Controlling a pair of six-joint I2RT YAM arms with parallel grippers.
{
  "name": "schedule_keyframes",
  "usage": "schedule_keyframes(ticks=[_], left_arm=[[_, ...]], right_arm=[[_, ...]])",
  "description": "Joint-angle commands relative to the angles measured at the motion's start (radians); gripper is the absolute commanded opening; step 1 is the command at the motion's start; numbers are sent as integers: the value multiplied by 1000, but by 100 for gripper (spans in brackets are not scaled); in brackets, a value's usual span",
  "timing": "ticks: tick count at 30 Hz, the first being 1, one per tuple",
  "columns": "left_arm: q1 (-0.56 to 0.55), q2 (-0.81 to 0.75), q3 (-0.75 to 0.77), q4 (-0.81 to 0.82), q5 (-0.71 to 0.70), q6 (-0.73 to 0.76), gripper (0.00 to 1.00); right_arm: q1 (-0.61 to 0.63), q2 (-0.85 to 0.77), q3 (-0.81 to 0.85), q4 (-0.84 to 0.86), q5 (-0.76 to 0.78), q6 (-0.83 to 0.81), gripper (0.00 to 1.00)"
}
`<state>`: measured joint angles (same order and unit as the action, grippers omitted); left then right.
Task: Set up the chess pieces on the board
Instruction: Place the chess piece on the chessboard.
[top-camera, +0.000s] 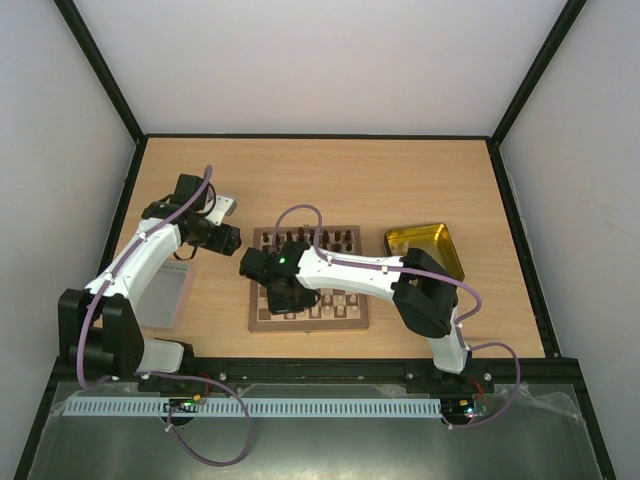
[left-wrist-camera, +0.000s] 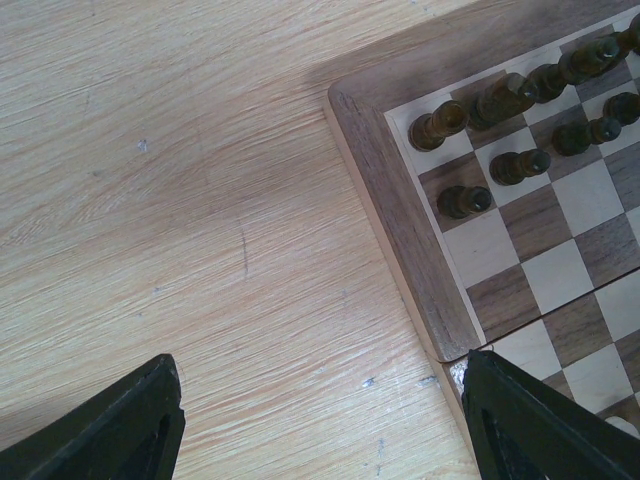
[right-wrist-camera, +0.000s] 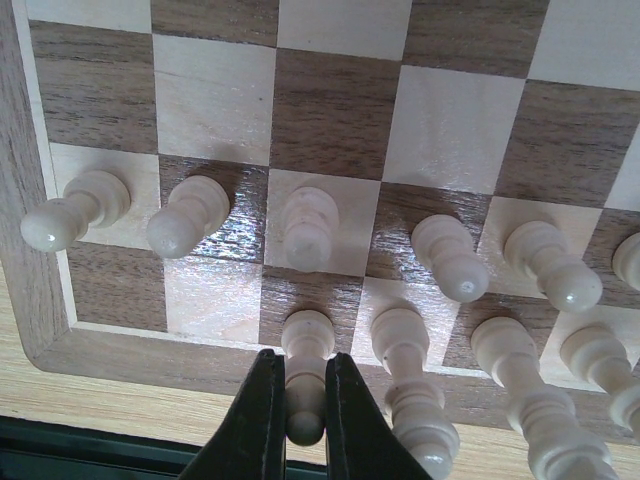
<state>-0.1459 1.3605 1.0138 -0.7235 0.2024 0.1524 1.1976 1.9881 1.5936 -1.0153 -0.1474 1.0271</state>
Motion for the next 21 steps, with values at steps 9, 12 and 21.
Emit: schedule_keyframes(ticks=[9,12,21], left_arm=[[-11,-17,-17,-5,7,2,77],[-12,-16,-18,-2,8,1,77],[-15,-14,-18,-2,7,1,77]], right_arm=[[5,28,26,-14,16,7,2],[5,28,25,-13,15,6,7],[7,22,30,-6,12,3,18]])
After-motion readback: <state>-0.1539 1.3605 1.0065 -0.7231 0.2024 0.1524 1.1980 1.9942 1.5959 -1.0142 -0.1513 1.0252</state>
